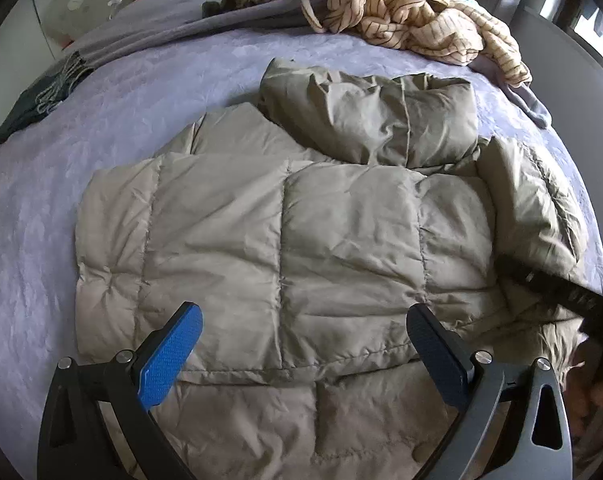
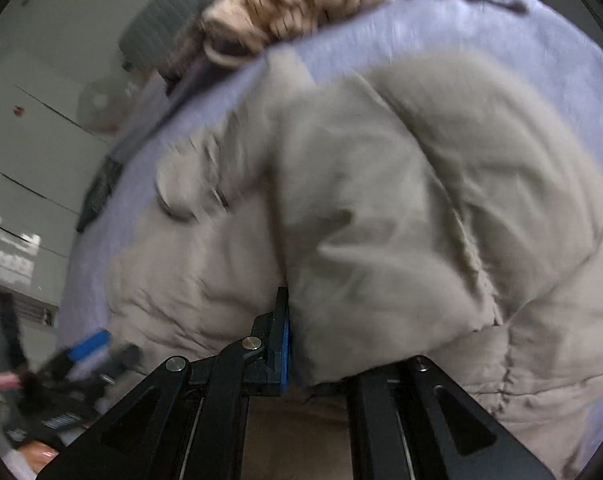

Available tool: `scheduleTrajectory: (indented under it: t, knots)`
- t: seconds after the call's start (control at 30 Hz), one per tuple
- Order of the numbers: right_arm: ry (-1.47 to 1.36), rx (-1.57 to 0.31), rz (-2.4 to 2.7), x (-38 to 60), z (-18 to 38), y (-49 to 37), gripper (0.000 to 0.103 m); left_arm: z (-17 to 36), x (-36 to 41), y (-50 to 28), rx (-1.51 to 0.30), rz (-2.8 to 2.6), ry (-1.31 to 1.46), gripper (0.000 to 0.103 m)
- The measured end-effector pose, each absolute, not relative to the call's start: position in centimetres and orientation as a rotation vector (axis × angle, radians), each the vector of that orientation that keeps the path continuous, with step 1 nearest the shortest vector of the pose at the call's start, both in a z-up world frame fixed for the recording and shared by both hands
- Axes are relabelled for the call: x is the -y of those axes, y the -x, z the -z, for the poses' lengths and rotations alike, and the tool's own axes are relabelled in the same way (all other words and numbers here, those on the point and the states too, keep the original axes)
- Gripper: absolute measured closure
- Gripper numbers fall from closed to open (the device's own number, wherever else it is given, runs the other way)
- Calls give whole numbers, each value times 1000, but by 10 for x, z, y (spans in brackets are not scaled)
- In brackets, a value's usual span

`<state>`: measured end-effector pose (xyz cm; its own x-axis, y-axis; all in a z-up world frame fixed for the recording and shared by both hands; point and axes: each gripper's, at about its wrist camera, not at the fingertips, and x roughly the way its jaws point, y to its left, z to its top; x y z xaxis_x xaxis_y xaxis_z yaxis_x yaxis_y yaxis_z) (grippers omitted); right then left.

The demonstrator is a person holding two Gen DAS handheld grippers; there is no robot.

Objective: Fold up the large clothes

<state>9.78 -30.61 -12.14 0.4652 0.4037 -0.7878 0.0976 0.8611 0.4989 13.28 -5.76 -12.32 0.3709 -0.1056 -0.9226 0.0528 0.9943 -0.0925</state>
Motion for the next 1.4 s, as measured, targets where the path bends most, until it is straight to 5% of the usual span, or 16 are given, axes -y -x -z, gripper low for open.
scheduleTrajectory:
  t: [0.2, 0.27, 0.33, 0.4, 0.67, 0.7, 0.73, 0.77, 0.87, 1.1, 1.4]
  knots:
    - [-647, -1159, -180, 324, 136, -100, 89, 130, 64, -138, -1193, 123, 73, 1]
    - [-693, -1156, -183, 333, 130, -94, 78, 129, 67, -141, -1189, 139, 82, 1]
    - [-733, -1121, -184, 344, 120, -84, 44, 128, 68, -143, -1184, 155, 91, 1]
    - [-779, -1065, -168, 359, 108, -76, 33, 127, 67, -147, -1180, 165, 100, 1]
    - [-1192, -871, -14, 442, 127, -63, 34, 127, 42, -160, -1165, 204, 187, 1]
    - [-1254, -845, -2, 448, 131, -64, 51, 127, 38, -162, -1162, 219, 204, 1]
    - [-1292, -824, 9, 452, 133, -66, 84, 127, 33, -163, -1158, 234, 223, 1]
    - [-1298, -826, 13, 450, 133, -71, 91, 127, 28, -164, -1155, 250, 245, 2]
    - [-1197, -820, -61, 429, 113, -88, 92, 126, 15, -167, -1151, 298, 317, 18]
    - [-641, -901, -348, 299, 48, -122, 92, 126, -27, -171, -1137, 372, 553, 18]
    - [-280, -1147, -447, 184, 91, -104, 85, 130, -38, -183, -1123, 550, 756, 18]
